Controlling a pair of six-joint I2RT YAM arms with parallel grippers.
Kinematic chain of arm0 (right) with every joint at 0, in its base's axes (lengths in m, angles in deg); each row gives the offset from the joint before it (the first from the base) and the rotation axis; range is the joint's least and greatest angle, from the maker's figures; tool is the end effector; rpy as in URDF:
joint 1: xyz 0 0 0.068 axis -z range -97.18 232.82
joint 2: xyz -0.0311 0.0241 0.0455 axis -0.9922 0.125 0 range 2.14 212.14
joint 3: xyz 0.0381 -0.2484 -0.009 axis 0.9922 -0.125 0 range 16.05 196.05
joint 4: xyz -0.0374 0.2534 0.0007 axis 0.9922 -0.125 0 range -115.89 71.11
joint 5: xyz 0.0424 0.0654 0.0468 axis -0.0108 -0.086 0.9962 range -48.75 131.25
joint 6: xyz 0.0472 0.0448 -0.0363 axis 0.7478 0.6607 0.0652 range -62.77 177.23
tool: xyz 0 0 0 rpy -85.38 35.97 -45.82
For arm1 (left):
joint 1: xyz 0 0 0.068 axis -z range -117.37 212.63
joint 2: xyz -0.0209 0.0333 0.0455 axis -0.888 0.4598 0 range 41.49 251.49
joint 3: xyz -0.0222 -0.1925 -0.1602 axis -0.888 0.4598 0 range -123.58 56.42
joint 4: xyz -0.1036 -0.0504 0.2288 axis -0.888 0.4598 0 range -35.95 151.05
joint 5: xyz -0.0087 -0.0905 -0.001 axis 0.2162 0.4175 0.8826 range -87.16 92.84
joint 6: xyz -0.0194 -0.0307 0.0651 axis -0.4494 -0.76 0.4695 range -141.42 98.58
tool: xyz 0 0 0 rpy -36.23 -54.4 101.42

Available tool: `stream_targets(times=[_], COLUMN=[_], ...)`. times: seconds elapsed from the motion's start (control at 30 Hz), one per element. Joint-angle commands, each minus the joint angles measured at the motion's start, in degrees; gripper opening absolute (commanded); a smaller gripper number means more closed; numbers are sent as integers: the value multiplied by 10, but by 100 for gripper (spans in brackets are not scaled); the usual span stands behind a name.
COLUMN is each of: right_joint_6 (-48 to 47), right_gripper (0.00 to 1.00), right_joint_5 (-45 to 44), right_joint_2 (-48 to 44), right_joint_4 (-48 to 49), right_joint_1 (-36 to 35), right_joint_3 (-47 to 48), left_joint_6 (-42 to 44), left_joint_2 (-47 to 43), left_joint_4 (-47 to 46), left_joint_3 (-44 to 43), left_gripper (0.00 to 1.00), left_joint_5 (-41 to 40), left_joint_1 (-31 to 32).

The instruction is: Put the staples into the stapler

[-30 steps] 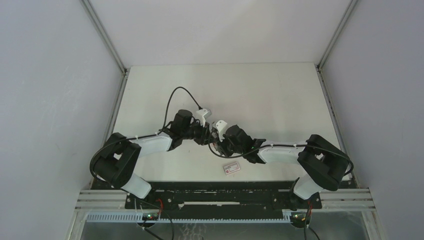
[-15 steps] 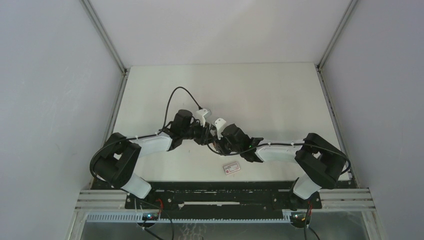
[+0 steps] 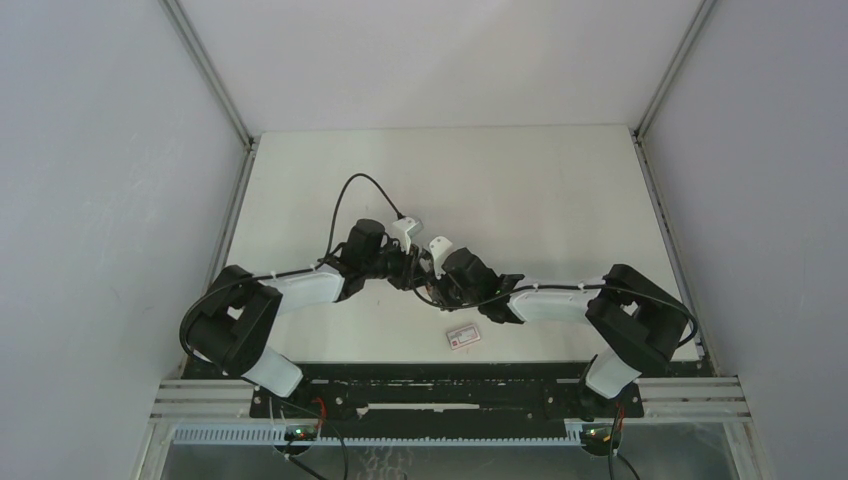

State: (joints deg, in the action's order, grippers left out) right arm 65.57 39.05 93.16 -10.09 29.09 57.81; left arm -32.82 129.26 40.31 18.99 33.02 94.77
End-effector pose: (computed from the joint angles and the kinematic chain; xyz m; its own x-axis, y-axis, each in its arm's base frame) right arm 0.1971 0.2645 0.1246 -0.4943 -0.4285 -0.7564 -0.7243 0.6841 0.0858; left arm 0.2478 -0.1929 0.1329 -0.6534 0.2088 -0.7277 0.6860 0.5698 -0.4525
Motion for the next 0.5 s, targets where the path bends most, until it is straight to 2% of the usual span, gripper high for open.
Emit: stream_targets(times=[0.0, 0.47], right_joint_6=[19, 25], right_gripper=[11, 11], right_joint_5=[-10, -26], right_joint_2=[-8, -4], right_joint_4=[11, -18], right_joint_1=[-6, -15], right_joint_3=[23, 45], left_joint_6=[4, 2], left_joint_2=[-6, -8], left_joint_4=[-9, -12], left_joint_3=[-21, -19], left_gripper=[2, 2], left_joint_5=[3, 1], left_joint_1=[4, 5])
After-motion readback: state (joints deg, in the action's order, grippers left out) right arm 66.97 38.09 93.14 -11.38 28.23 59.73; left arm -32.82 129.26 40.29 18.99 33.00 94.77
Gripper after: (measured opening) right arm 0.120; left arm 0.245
